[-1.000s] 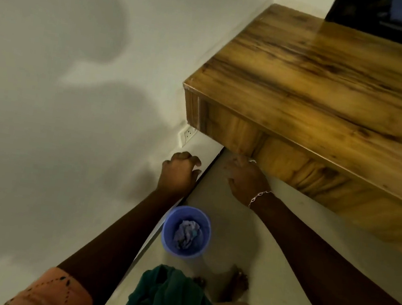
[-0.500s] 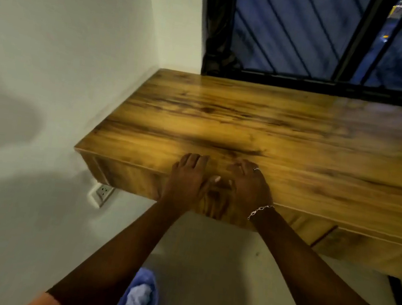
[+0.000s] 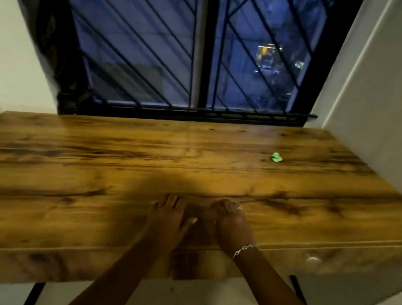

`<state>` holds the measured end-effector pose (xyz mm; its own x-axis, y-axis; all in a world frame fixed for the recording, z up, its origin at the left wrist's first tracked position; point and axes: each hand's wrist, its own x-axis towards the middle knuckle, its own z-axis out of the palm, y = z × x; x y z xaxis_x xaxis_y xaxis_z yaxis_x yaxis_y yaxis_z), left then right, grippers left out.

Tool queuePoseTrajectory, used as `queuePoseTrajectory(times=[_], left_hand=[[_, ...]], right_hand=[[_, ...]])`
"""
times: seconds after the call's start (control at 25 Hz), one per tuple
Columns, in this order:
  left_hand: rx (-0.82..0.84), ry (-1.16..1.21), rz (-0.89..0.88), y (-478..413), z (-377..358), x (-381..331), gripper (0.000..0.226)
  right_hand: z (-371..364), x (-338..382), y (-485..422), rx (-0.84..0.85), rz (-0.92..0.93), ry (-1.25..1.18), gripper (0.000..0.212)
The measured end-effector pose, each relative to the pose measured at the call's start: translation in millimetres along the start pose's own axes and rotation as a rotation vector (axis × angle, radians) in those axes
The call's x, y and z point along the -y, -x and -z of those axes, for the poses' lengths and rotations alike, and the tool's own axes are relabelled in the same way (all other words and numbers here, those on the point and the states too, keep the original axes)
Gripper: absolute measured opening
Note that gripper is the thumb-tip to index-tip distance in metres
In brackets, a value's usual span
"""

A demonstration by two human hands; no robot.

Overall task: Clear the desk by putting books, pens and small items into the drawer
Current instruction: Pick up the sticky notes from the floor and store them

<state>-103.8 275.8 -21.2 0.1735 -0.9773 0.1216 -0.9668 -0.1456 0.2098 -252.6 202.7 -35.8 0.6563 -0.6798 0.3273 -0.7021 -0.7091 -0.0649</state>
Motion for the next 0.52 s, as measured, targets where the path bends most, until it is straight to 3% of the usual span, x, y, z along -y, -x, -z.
queuePoseTrajectory(times=[0.12, 0.24, 0.4, 0.52], left_hand=[[0.018, -0.016, -0.088, -34.4, -13.7, -49.7, 0.074], [0.053, 0.037, -0.139, -63.3, -27.6, -88.0, 0.060], [-0.004, 0.104, -0.229, -109.5, -39.7, -126.3, 0.051], [0.059, 0.095, -0.252, -159.5, -56.2, -151.1, 0.049]], right_hand=[[7.5, -59.6, 17.2, 0.016, -0.204, -0.035, 0.040], [11.2, -106.6, 30.2, 0.034, -0.361, -0.078, 0.037], [9.2, -165.0, 28.0, 0.011, -0.419, -0.108, 0.033], [5.7, -216.0, 6.4, 0.082, -0.382, -0.054, 0.039]])
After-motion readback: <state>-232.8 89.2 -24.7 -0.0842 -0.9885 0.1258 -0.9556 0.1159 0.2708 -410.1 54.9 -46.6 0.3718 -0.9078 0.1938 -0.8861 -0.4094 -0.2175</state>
